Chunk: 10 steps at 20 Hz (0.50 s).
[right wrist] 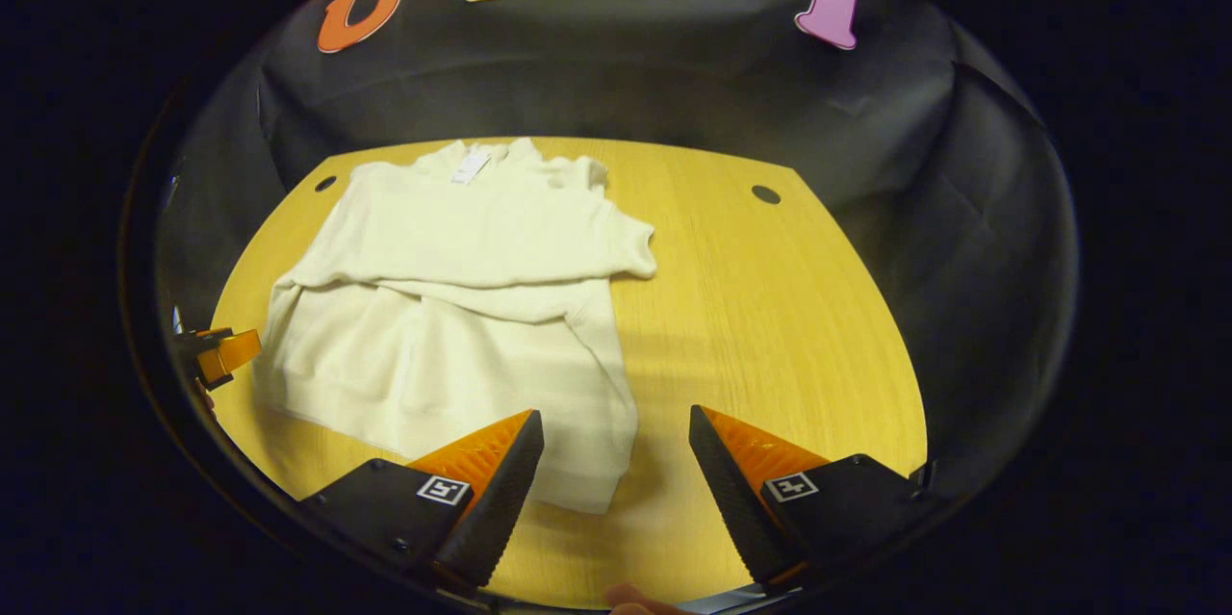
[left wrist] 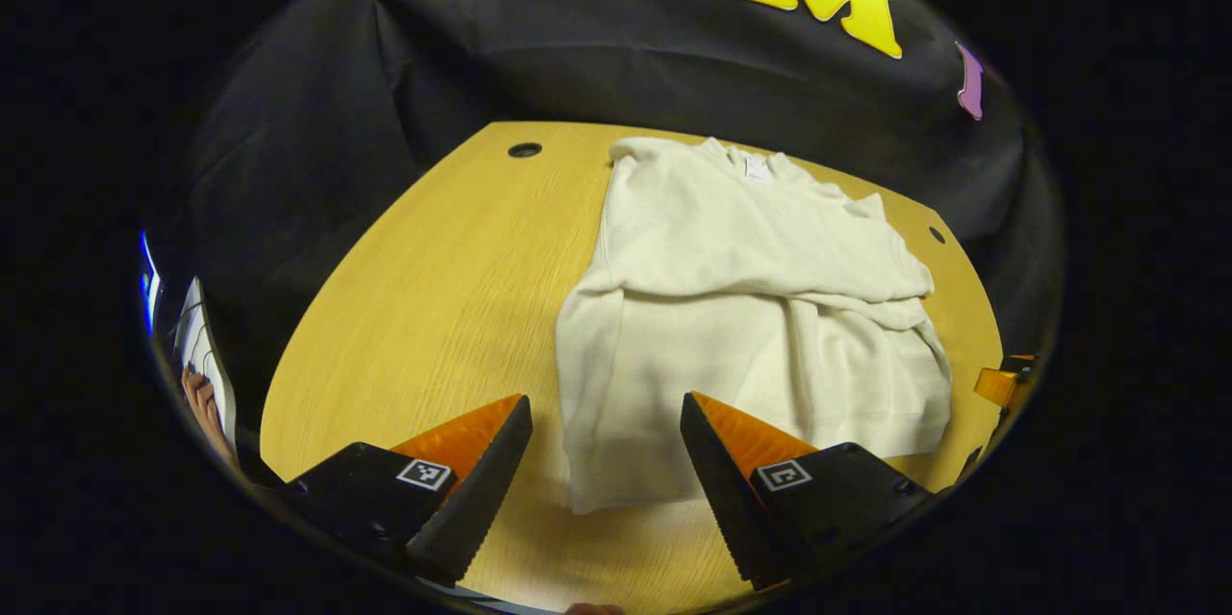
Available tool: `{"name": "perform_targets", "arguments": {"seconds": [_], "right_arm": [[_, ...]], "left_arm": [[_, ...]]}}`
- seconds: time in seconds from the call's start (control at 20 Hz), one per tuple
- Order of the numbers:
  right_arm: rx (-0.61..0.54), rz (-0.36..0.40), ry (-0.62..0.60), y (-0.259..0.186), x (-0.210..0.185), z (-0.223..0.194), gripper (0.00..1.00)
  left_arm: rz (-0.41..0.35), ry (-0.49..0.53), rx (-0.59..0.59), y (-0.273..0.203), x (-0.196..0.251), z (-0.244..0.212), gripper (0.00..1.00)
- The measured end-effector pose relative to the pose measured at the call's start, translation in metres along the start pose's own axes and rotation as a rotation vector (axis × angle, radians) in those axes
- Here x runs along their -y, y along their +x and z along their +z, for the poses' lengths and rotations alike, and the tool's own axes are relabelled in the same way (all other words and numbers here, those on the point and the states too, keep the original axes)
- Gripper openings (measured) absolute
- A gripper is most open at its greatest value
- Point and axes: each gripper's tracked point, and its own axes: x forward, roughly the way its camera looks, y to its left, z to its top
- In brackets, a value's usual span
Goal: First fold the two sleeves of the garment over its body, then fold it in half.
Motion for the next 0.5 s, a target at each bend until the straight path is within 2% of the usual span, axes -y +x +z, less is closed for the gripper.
{"name": "perform_targets", "arguments": {"seconds": [0.25,0.5], "right_arm": [[-0.148,0.003,0.03,0.024,0.001,-0.031,0.95],[-0.261,-0.005,0.08,0.041,0.004,-0.05,0.95]], "left_arm": [[0.019,-0.06,-0.172,0.011,-0.005,-0.036,0.99],[0.04,-0.082,-0.277,0.019,-0.007,-0.051,0.99]]}}
